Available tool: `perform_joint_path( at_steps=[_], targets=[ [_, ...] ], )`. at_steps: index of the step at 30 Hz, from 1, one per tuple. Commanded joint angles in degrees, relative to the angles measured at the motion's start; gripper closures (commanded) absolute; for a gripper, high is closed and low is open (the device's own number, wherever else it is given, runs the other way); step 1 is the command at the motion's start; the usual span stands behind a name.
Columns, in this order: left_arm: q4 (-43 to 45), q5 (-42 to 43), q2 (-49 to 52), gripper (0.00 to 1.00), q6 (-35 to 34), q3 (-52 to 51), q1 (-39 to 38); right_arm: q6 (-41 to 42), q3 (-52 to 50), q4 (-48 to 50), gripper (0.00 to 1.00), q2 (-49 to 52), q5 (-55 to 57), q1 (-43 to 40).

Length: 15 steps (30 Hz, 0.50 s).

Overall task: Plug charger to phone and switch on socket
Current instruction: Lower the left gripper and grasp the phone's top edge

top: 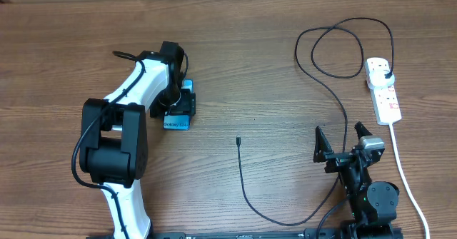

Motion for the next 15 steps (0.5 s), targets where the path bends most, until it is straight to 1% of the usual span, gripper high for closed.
perform_joint_path(
  at_steps=[1,3,6,7,12,15],
  targets=[
    [-3.1,3.8,1.8,0.25,3.1,0.2,-0.4,-0.2,-0.6,0.3,0.00,0.1,-0.1,0.3],
    [-4.0,3.7,1.8,0.20,3.5,0.2,-0.4,-0.2,-0.6,0.3,0.00,0.1,-0.1,0.3],
    [-3.4,3.6,1.8,0.03,3.4,0.2,-0.4,-0.2,-0.6,0.3,0.00,0.1,-0.1,0.3],
    [-2.8,3.6,1.8,0.00,3.4,0.2,-0.4,-0.2,-0.6,0.3,0.00,0.1,-0.1,0.3],
    [1.3,3.6,1.8,0.00,1.8,0.2,-0.4,-0.2,-0.6,0.3,0.00,0.1,-0.1,0.3],
    [5.6,3.3,1.8,0.00,1.7,0.2,-0.4,-0.2,-0.6,0.3,0.00,0.1,-0.1,0.3]
  ],
)
